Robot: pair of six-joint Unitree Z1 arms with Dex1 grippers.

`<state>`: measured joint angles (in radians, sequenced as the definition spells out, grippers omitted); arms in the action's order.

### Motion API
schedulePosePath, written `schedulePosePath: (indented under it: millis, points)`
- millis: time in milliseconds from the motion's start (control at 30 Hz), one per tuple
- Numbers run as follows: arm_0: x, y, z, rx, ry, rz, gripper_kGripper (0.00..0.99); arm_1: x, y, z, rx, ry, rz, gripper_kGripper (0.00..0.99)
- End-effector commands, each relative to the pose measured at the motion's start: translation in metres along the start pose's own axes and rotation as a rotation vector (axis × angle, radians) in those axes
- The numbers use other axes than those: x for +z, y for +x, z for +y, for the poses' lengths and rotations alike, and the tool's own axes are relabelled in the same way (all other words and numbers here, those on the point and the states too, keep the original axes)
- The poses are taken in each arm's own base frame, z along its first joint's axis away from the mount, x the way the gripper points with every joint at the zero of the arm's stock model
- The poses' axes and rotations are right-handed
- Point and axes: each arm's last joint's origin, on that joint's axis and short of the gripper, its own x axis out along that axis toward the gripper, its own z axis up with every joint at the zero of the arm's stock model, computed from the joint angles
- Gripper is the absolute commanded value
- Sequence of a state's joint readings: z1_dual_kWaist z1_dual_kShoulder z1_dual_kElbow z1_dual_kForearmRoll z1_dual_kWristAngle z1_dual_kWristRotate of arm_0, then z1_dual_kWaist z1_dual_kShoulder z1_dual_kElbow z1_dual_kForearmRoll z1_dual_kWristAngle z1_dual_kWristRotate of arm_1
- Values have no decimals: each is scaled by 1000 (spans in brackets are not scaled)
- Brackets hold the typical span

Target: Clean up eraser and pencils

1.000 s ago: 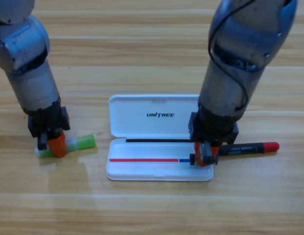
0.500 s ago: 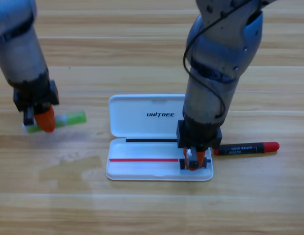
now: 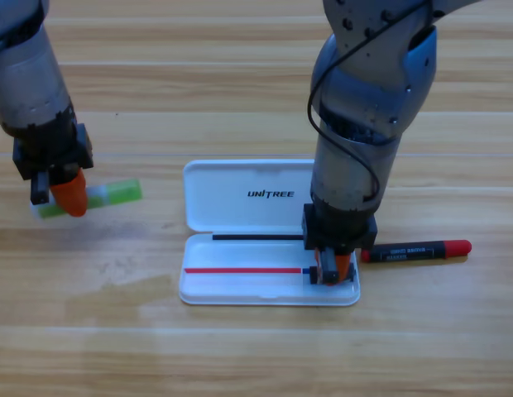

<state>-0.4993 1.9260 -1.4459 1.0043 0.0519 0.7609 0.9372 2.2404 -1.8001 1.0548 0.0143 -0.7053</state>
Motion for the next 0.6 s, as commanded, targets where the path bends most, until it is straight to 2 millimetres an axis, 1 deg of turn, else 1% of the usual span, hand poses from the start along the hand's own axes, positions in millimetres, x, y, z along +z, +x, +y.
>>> schedulePosePath:
  millis: [33,67,100,167,267,333,400,433,500,567,600]
  points:
    - [8,-9,-11,11,40,-3,0,-9,22,-7,42,23,53,652]
    - [10,-11,-12,12,44,-5,0,-10,16,-6,37,23,43,746]
    - [11,-12,-12,13,47,-6,0,-12,7,-4,28,23,31,807]
    - [14,-17,-14,15,58,-8,0,-18,-17,2,2,22,-6,848]
    - [19,-24,-16,18,73,-13,0,-33,-65,17,-49,21,-67,897]
    - [24,-29,-19,24,91,-22,0,-51,-92,28,-79,34,-98,954]
    - [30,-35,-23,26,118,-34,0,-73,-114,41,-106,47,-117,988]
    - [33,-37,-26,28,133,-41,0,-84,-122,48,-115,55,-124,990]
    - [40,-41,-32,23,163,-60,0,-103,-130,59,-125,50,-121,990]
    - [49,-42,-40,22,199,-66,0,-119,-130,65,-106,32,-95,990]
    - [53,-41,-44,20,216,-67,0,-126,-126,64,-95,14,-76,989]
